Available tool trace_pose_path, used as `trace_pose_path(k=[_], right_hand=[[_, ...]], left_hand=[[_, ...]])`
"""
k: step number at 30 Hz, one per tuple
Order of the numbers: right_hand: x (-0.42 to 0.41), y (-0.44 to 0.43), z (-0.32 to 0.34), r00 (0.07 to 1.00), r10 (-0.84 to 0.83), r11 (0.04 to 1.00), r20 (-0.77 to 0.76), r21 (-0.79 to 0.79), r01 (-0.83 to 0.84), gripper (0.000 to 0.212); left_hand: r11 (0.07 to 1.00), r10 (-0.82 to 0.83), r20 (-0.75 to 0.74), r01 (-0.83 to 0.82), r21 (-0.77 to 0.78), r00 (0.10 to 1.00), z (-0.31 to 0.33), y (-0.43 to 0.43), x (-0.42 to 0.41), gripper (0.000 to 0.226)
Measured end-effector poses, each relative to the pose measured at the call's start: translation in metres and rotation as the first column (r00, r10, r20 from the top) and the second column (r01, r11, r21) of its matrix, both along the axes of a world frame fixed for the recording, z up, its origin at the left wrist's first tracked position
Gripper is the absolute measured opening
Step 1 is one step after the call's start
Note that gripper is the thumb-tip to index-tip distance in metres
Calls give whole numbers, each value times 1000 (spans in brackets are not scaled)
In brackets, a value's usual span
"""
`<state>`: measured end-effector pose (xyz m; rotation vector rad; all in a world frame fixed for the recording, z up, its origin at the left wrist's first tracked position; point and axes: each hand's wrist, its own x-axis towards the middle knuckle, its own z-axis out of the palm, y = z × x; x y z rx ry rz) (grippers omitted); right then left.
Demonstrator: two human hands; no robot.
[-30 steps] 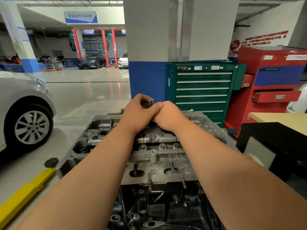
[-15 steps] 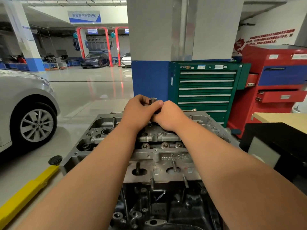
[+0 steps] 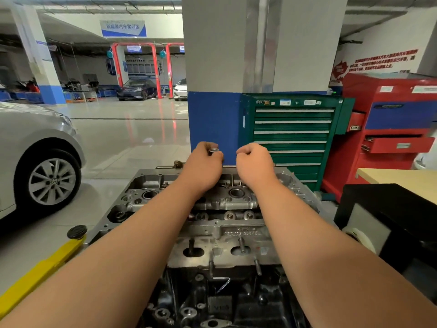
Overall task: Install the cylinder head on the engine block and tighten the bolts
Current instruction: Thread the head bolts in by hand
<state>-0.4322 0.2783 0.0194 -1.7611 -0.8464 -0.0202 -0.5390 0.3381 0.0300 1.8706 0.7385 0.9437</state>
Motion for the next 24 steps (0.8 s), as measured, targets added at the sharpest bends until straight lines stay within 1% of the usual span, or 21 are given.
trace_pose_path(k=[2,3,5,6,7,8,9,10,11,12,13,14,15,16,17,18,19,21,22,23,24], right_hand=[[2,1,-1,1000,3,1000,9,-14,-3,19],[2,1,-1,1000,5,1000,13,-21,-5,19],[2,2,-2,1000,6,999,16,-37,-5,20],[3,2,-3,1000,13,999,15,-43,-12,20],[3,3,-4,1000,18,999,18,-51,-17,20],[4,3,-4,999,20,998,26,-61,-19,21],[5,3,-5,999,22,998,33,-66,-20,21],[6,4,-5,999,25,997,33,-69,-22,21],[6,5,-5,999,26,997,31,-72,-24,21],[6,5,-5,999,25,997,26,-75,-23,21],[6,6,-5,999,26,997,21,-79,-24,20],[6,7,-5,999,32,996,14,-85,-30,20],[5,7,-5,999,40,995,5,-88,-40,22],[4,7,-4,999,48,995,-6,-87,-49,23],[3,6,-2,998,53,995,-16,-86,-54,23],[1,6,-1,998,55,994,-23,-89,-57,21],[-1,5,0,998,59,994,-23,-92,-61,20],[-2,4,0,997,78,992,-6,-103,-78,21],[-1,5,-1,997,78,991,3,-113,-78,23],[0,5,-2,998,67,991,13,-119,-65,25],[2,6,-2,998,51,992,20,-118,-49,27]], left_hand=[[987,58,-7,-59,-148,998,11,-6,17,14],[978,89,-6,-89,-191,996,15,-10,23,19],[971,138,29,-130,-200,990,16,-13,27,33],[971,120,59,-104,-214,991,15,-10,26,41],[968,51,78,-29,-251,996,14,-4,23,48],[947,-66,85,89,-309,994,14,3,19,55],[900,-199,80,214,-381,977,17,10,16,59],[846,-295,72,296,-443,953,20,15,13,60],[814,-335,69,325,-482,940,22,18,11,58],[816,-312,69,304,-492,948,24,18,13,54],[864,-236,48,232,-448,971,24,15,16,49],[932,-112,7,108,-345,994,21,8,20,44],[979,52,-38,-59,-195,998,16,1,22,40],[979,198,-33,-200,-48,980,11,-5,26,39],[957,287,10,-287,45,958,6,-11,30,39],[943,323,52,-326,72,945,3,-15,33,39],[940,332,85,-337,56,939,1,-16,35,40],[957,288,73,-285,-51,955,5,-9,36,41],[971,206,39,-199,-131,978,8,-4,34,41],[972,80,5,-76,-222,997,13,3,31,41],[947,-77,-14,69,-314,997,18,10,27,44]])
